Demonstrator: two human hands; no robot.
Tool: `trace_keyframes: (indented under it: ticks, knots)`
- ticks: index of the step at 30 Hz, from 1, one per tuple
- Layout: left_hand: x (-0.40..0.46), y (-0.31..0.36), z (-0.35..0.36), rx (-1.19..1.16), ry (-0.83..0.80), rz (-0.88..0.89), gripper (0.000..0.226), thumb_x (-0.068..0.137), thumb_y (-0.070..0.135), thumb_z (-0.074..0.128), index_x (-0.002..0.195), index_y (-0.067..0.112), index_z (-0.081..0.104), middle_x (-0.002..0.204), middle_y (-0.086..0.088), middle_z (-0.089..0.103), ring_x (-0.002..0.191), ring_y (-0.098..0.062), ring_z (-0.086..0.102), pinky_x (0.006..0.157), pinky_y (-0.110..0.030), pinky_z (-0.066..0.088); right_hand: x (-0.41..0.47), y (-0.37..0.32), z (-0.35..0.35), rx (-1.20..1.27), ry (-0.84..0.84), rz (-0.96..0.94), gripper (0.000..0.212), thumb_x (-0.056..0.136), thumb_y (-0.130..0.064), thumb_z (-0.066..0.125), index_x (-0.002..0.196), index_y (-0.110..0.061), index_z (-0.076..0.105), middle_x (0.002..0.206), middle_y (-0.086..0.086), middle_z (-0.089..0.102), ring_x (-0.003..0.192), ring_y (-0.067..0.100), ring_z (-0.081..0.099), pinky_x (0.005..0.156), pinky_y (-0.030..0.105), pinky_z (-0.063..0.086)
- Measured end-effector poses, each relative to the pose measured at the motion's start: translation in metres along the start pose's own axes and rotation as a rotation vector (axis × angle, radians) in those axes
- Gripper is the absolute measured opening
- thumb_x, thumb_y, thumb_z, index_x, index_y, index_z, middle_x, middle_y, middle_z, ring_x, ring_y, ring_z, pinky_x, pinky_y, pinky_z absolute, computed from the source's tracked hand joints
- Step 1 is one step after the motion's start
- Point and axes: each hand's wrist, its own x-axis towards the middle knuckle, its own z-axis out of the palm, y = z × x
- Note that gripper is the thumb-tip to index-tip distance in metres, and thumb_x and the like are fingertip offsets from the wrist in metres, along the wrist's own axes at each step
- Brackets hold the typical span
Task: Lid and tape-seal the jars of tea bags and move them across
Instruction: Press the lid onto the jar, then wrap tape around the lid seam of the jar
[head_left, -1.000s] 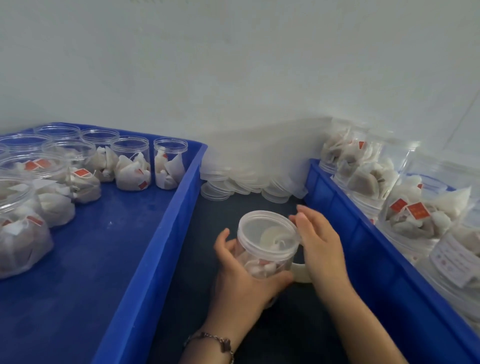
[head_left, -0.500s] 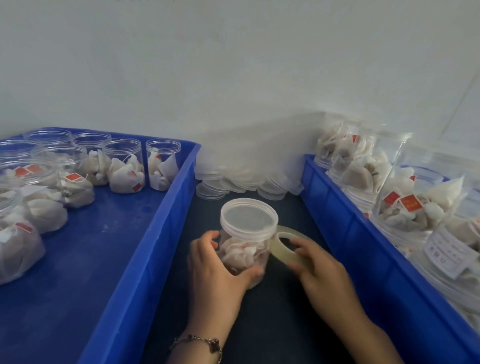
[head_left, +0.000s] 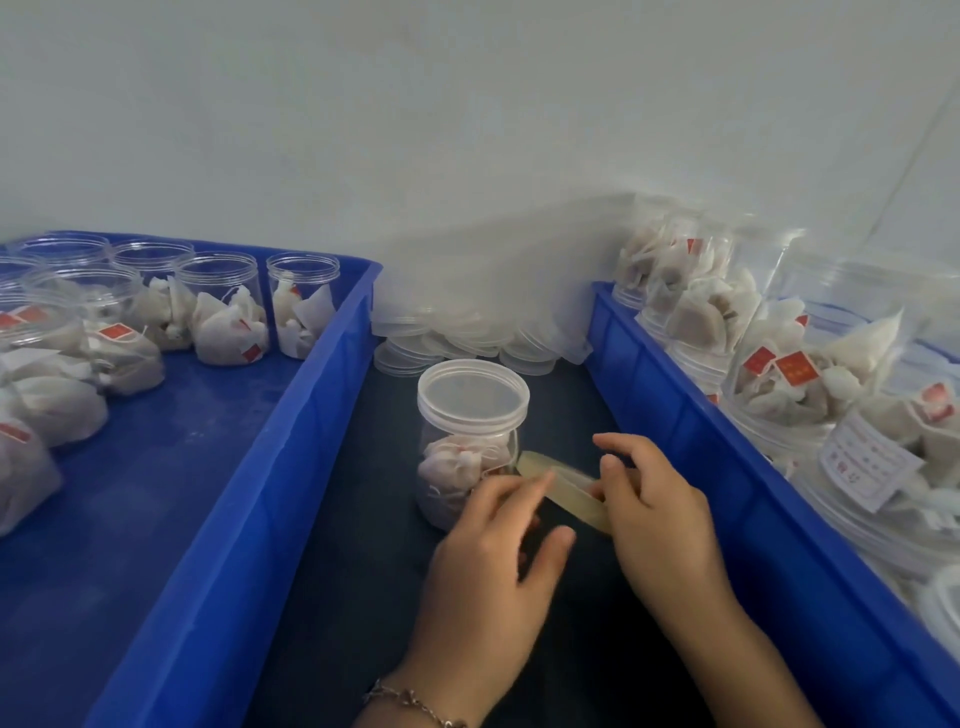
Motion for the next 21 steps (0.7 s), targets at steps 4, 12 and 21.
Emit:
trace_keyframes:
  ticks: [4,12,21]
  knots:
    - [-0.002,-0.003,0.004,0.024,0.123,0.031,0.042,0.077,0.018,0.075,0.118,0.017,0.067,0.112,0.008,0.062,0.092,-0.001,0.062,0.08,-0.025,0.053,-0.003,-0.01,-0.002,0.082,-0.061,0.018,0.021,0.091,-0.045,0.041,0.08,-0.041,0.059,0.073,-0.015,0.066,0.074,-0.005,0.06,0.062,0.022,0.045]
    - [0.007,0.008,0.001,-0.584,0.079,-0.524,0.034,0.091,0.025,0.056,0.124,0.026,0.057,0.098,0.004,0.071,0.082,-0.004,0.067,0.071,-0.018,0.055,-0.009,-0.014,0.004,0.118,-0.032,0.028,0.019,0.091,-0.04,0.048,0.076,-0.039,0.06,0.073,-0.024,0.064,0.072,-0.008,0.059,0.062,0.025,0.051]
    - [0.01,-0.003,-0.008,-1.02,-0.007,-0.926,0.01,0.085,0.011,0.066,0.09,0.006,0.073,0.082,-0.008,0.074,0.056,-0.007,0.065,0.053,-0.02,0.053,-0.009,-0.011,0.005,-0.128,-0.037,0.0,0.015,0.095,-0.034,0.048,0.09,-0.035,0.062,0.076,-0.014,0.061,0.067,0.006,0.059,0.062,0.031,0.056]
